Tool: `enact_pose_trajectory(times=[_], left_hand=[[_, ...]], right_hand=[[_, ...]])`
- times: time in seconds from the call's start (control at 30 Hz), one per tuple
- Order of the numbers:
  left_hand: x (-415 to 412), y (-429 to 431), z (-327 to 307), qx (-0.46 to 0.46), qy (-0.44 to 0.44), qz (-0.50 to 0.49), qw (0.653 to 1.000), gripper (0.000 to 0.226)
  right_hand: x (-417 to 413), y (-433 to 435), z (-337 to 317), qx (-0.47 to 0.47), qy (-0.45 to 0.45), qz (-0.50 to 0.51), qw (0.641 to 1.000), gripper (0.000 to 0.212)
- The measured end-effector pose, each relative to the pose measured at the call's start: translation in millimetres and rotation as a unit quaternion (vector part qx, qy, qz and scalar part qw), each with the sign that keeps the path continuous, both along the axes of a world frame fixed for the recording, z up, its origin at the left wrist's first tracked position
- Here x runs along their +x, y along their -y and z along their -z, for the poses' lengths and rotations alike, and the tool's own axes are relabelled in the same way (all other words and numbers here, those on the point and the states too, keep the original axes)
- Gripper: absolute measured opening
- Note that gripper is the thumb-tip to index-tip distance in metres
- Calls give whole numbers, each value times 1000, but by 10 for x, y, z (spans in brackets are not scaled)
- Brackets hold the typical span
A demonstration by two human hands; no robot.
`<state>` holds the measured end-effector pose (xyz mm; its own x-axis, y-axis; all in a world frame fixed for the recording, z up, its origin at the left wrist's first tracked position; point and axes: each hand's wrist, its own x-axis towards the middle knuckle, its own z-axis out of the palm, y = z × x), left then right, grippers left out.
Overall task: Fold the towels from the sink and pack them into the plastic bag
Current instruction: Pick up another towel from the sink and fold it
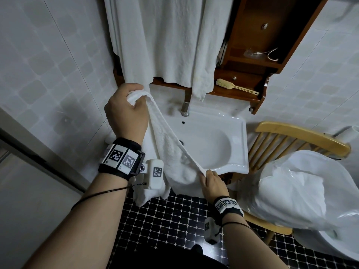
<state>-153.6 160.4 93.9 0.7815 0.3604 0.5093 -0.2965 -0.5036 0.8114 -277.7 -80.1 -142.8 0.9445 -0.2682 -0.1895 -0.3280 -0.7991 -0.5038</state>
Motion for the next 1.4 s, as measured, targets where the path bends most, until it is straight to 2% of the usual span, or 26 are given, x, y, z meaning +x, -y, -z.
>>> enact_pose_trajectory(times=[0.17, 0.23, 0.4, 0.5, 0.57, 0.7, 0.83, 0.9, 0.97, 1.03, 1.17, 1.27, 1.33, 1.4], left_hand=[[21, -27, 45, 7, -14, 2, 1000, 22], [27, -22, 75, 11, -22, 9, 1000, 22], [16, 24, 120, 19, -41, 33, 998, 21], [27, 25, 131, 19, -52, 39, 998, 22], [38, 18, 132, 15, -56, 39, 998, 22], [60, 13, 133, 16, -62, 36, 997, 22], [76, 10, 121, 15, -60, 33, 998, 21], [78, 2, 108, 14, -56, 31, 998, 21], [78, -10, 102, 16, -55, 29, 998, 22], [85, -28, 101, 18, -56, 25, 998, 22], [84, -48, 106, 17, -65, 19, 998, 22], [85, -64, 108, 15, -69, 17, 997, 22], [77, -69, 109, 13, -71, 14, 997, 21], [74, -85, 121, 8, -72, 8, 997, 21]], right_hand=[[27, 66, -181, -68, -8, 44, 997, 73], [80, 84, -192, -54, -17, 30, 998, 68], [230, 94, -135, 6, -22, -41, 999, 35], [259, 103, -73, 56, 17, -4, 998, 26], [256, 96, -68, 83, 43, 17, 996, 10], [287, 76, -110, 108, 81, -20, 991, 15], [323, 89, -84, 97, 52, -58, 992, 23], [310, 102, -78, 78, 31, -58, 995, 16], [293, 128, -82, 65, 12, -37, 997, 43], [273, 129, -105, 61, -4, -15, 998, 54], [187, 89, -126, 96, 27, -4, 995, 48], [133, 108, -113, 105, 45, 10, 993, 32], [110, 141, -122, 100, 52, 1, 994, 21], [102, 171, -153, 76, 46, -16, 996, 22]])
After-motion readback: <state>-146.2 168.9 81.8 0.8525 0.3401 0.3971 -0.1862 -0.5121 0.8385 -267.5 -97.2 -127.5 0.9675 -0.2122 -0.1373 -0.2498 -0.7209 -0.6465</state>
